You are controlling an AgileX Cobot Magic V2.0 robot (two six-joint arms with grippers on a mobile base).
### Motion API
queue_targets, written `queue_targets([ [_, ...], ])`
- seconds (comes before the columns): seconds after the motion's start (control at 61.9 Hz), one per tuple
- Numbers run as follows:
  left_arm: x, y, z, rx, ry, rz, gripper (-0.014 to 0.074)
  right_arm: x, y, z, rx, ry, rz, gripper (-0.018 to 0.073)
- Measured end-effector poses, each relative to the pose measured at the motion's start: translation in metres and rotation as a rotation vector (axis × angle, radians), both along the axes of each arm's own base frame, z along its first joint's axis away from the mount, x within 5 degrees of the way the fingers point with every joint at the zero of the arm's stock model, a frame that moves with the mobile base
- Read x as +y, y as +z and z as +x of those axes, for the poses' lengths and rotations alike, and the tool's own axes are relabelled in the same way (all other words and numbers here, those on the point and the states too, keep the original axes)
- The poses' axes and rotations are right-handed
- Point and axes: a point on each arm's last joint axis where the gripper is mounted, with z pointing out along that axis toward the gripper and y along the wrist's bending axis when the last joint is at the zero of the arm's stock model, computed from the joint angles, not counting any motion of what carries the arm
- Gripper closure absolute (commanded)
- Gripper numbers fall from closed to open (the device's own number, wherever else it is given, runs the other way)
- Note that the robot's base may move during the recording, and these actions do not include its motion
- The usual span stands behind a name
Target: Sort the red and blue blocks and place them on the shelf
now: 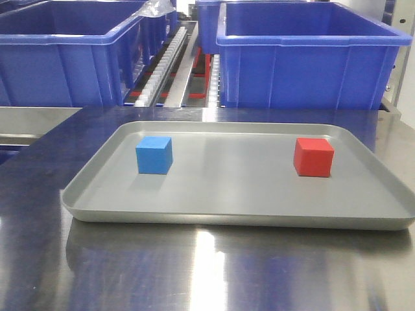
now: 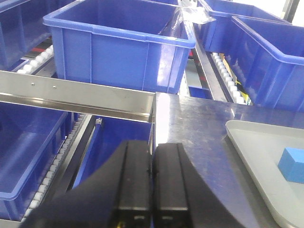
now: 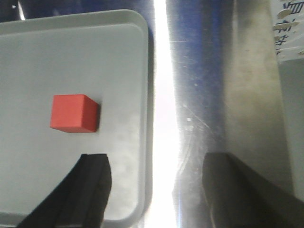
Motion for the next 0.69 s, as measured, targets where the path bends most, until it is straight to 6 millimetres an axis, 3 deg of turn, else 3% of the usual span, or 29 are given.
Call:
queue_targets([
  [0.291, 0.000, 0.000, 0.000, 0.000, 0.000, 0.000, 0.0472, 0.026, 0.004, 0.021, 0.054, 0.104, 0.010, 0.0029],
  [0.695, 0.000, 0.000, 0.000, 0.000, 0.000, 0.000, 0.0472, 0.075, -0.011, 0.053, 0.132, 0.251, -0.005, 0.0029],
])
